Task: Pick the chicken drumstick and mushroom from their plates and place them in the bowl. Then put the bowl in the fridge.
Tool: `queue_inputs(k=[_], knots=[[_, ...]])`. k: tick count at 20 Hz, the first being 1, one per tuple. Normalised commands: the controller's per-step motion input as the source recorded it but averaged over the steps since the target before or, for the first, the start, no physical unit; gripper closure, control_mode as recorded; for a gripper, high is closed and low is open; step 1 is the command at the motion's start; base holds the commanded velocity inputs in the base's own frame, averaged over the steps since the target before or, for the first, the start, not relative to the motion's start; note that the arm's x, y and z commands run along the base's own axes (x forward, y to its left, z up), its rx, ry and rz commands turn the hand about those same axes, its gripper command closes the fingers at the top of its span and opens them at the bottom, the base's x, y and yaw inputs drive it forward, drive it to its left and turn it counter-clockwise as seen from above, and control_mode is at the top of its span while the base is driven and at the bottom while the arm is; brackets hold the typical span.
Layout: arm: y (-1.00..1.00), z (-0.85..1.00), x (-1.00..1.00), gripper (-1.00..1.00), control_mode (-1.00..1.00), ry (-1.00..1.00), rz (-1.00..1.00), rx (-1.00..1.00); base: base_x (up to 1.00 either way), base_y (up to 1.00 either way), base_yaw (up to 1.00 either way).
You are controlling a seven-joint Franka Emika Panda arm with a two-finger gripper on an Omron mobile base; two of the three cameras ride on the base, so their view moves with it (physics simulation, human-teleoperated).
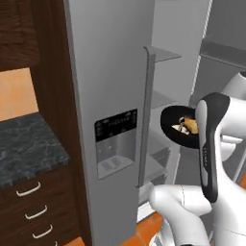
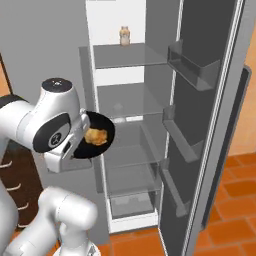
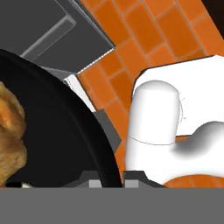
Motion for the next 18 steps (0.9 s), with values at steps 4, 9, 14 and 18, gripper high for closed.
queue_inputs(k=[4,9,14,18], knots=[[0.0,0.0,0.0,1.0,1.0,0.0,0.0,0.0,0.91,-0.14,-0.03],[0.0,0.0,0.0,1.0,1.0,0.0,0.0,0.0,0.59,-0.15,0.0],[0.0,0.0,0.0,1.0,1.0,0.0,0.0,0.0,0.01,-0.26,0.0],[0.0,0.0,0.0,1.0,1.0,0.0,0.0,0.0,0.46,-0.01,0.02]])
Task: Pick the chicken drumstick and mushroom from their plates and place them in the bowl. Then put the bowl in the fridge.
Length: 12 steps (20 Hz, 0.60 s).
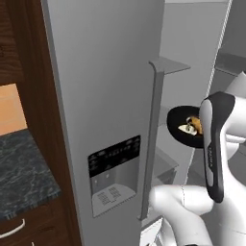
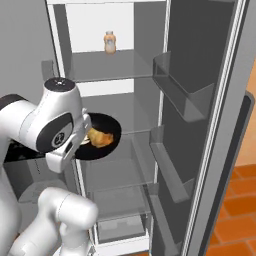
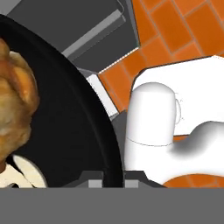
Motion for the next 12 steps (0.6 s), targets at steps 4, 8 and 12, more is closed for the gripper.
queue_inputs(k=[4,8,12], knots=[[-0.01,0.0,0.23,1.0,-1.0,-0.01,0.01,0.0,0.55,-0.13,0.03],[-0.02,0.0,0.81,1.0,-1.0,-0.05,0.1,-0.01,0.0,0.0,0.0],[0.0,0.0,0.96,1.0,-1.0,-0.01,0.16,-0.12,0.0,0.0,0.0]])
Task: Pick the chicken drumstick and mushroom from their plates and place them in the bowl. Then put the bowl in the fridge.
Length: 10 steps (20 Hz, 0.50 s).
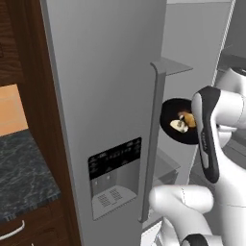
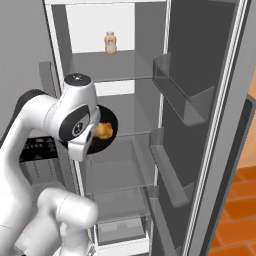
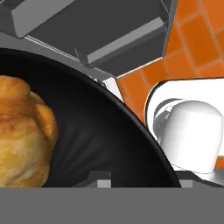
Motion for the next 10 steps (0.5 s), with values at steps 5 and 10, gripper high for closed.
queue_inputs(k=[5,10], knots=[[0.0,0.0,0.15,1.0,-1.0,-0.19,0.13,-0.12,0.0,0.0,0.0],[0.0,-0.02,-0.24,1.0,-1.0,-0.27,0.01,-0.17,0.0,0.0,0.0]])
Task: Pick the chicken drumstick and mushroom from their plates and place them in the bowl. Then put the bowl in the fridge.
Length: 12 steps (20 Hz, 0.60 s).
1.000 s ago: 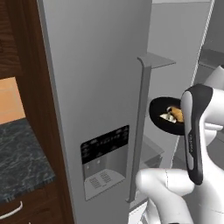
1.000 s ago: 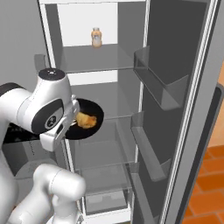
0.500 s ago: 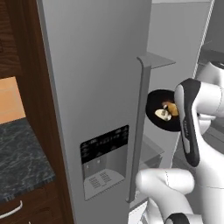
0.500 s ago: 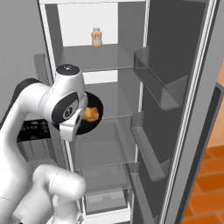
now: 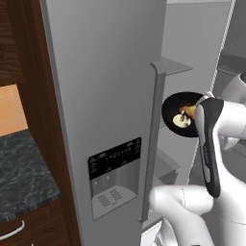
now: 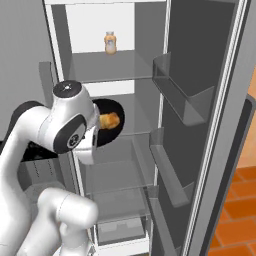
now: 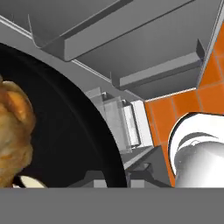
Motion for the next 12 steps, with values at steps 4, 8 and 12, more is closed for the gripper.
queue_inputs(k=[4,8,12], knots=[[0.0,-0.01,-0.34,1.0,-1.0,-0.21,0.01,-0.11,0.0,0.0,0.0],[-0.13,0.0,0.02,1.0,-1.0,-0.11,0.18,-0.01,0.0,0.0,0.0],[-0.26,0.0,0.34,1.0,-1.0,-0.01,0.2,0.0,0.0,0.0,0.0]])
